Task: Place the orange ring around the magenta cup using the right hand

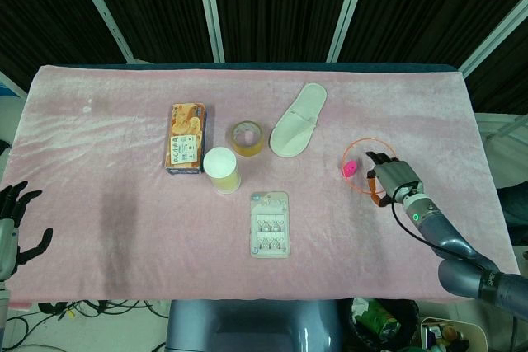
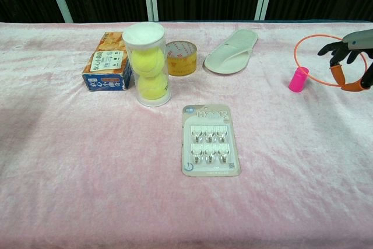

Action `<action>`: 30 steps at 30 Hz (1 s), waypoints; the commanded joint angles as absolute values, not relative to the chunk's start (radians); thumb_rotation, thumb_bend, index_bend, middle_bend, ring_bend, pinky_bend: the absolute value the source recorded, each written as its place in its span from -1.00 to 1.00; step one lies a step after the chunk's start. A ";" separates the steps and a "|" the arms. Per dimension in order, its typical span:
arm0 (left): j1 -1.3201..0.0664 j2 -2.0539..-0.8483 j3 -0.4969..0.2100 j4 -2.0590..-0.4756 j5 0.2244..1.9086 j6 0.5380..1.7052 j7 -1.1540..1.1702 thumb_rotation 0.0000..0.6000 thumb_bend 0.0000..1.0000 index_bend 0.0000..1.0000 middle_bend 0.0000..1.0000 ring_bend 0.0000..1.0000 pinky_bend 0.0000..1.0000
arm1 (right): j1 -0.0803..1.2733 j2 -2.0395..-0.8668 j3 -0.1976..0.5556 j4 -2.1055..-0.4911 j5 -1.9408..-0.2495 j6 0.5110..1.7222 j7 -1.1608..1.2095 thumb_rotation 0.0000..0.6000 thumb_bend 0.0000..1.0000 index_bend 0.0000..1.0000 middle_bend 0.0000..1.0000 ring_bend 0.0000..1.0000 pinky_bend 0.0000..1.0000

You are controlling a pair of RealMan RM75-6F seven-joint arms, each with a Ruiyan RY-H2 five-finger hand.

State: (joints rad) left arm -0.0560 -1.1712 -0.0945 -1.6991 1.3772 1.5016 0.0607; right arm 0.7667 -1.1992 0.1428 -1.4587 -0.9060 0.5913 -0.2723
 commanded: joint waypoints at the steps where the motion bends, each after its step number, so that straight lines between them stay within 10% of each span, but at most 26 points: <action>1: -0.057 -1.171 -0.095 -1.700 1.376 1.500 0.061 1.00 -0.32 -0.61 -0.87 -1.00 -1.00 | 0.809 -1.224 0.126 -1.450 -0.843 0.578 -0.311 1.00 -0.22 0.32 -1.00 -1.00 -0.68; 30: -0.058 -1.169 -0.103 -1.703 1.358 1.498 0.061 1.00 -0.32 -0.61 -0.87 -1.00 -1.00 | 0.936 -1.246 0.005 -1.449 -0.565 0.640 -0.422 1.00 -0.38 -0.36 -1.00 -1.00 -0.68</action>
